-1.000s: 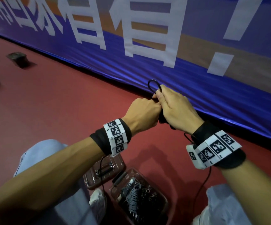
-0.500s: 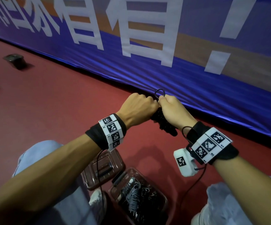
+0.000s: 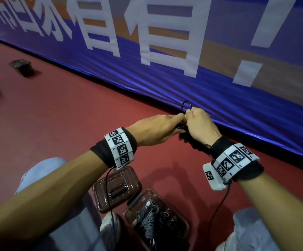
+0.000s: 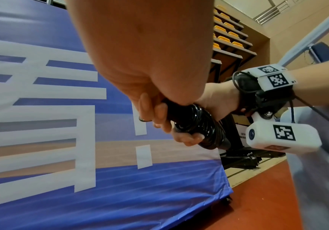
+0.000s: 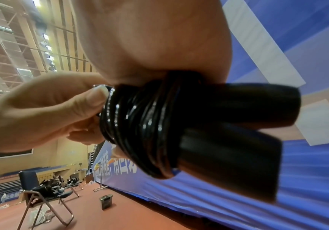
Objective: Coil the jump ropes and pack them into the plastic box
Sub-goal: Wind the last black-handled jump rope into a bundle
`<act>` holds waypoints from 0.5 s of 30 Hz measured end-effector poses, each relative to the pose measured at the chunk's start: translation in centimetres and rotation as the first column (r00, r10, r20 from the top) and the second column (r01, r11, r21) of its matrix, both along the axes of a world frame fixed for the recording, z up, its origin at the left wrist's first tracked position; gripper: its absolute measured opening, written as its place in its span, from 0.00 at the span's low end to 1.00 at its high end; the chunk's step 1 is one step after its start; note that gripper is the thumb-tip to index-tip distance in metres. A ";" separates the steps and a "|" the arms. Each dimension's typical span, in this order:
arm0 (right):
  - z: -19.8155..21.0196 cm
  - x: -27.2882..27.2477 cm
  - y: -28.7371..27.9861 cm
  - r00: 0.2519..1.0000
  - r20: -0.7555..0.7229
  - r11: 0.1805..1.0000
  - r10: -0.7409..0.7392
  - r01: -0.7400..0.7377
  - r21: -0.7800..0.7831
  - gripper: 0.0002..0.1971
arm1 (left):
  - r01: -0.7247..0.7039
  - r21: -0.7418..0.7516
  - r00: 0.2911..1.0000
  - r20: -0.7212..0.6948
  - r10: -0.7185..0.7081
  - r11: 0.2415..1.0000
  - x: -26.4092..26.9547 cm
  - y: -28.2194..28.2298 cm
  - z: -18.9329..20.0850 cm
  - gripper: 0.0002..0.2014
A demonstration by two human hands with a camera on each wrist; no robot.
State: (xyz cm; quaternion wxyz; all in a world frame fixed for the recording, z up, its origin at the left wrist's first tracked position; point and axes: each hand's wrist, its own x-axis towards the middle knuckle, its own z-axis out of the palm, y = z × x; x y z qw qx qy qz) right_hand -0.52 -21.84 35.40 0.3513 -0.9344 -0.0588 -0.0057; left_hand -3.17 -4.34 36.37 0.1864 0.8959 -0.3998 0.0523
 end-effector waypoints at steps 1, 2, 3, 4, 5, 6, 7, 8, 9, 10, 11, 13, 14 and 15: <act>0.2 0.0 0.0 1.000 0.000 1.000 0.011 -0.011 0.014 0.17 | -0.015 0.002 0.999 0.034 0.015 1.000 -0.1 0.0 -0.1 0.12; 0.3 -0.1 0.0 1.000 0.009 1.000 0.021 -0.022 0.019 0.18 | -0.037 0.017 0.997 0.074 0.036 0.999 -0.2 0.0 -0.3 0.13; 0.3 -0.2 0.1 1.000 0.016 1.000 0.026 -0.026 0.015 0.18 | -0.058 0.034 0.992 0.111 0.054 0.998 -0.3 -0.1 -0.5 0.14; 0.2 -0.2 0.2 0.999 0.025 1.000 0.028 -0.028 0.007 0.17 | -0.080 0.046 0.987 0.141 0.073 0.996 -0.4 -0.2 -0.6 0.14; 0.1 -0.3 0.2 0.999 0.035 1.000 0.029 -0.029 0.000 0.17 | -0.098 0.042 0.983 0.158 0.090 0.994 -0.5 -0.3 -0.7 0.14; 0.0 -0.2 0.3 0.999 0.045 1.000 0.027 -0.027 -0.004 0.17 | -0.111 0.024 0.981 0.165 0.105 0.994 -0.7 -0.4 -0.8 0.13; 0.0 -0.2 0.2 0.998 0.049 1.000 0.025 -0.025 -0.007 0.18 | -0.119 0.001 0.979 0.166 0.117 0.993 -0.8 -0.6 -0.9 0.12; -0.1 -0.2 0.2 0.998 0.049 1.000 0.026 -0.026 -0.008 0.17 | -0.127 -0.024 0.978 0.163 0.129 0.992 -0.9 -0.7 -1.0 0.12; -0.1 -0.1 0.2 0.998 0.050 1.000 0.030 -0.030 -0.009 0.17 | -0.142 -0.046 0.977 0.157 0.148 0.989 -1.1 -0.9 -1.1 0.13; -0.1 -0.2 0.2 0.998 0.055 0.999 0.039 -0.038 -0.014 0.16 | -0.170 -0.070 0.973 0.145 0.179 0.983 -1.2 -1.1 -1.3 0.14; -0.1 -0.3 0.2 0.997 0.062 0.999 0.046 -0.045 -0.022 0.15 | -0.212 -0.101 0.967 0.120 0.224 0.972 -1.3 -1.3 -1.4 0.14; -0.3 -0.6 0.4 0.995 0.084 0.998 0.051 -0.048 -0.046 0.14 | -0.317 -0.158 0.945 0.029 0.326 0.935 -1.1 -1.8 -1.8 0.16; -0.5 -0.8 0.6 0.994 0.091 0.997 0.058 -0.052 -0.061 0.13 | -0.371 -0.174 0.927 -0.016 0.374 0.912 -0.9 -1.9 -1.9 0.16; -0.6 -1.1 0.7 0.993 0.100 0.995 0.067 -0.059 -0.076 0.12 | -0.424 -0.184 0.906 -0.067 0.419 0.887 -0.6 -2.0 -2.0 0.17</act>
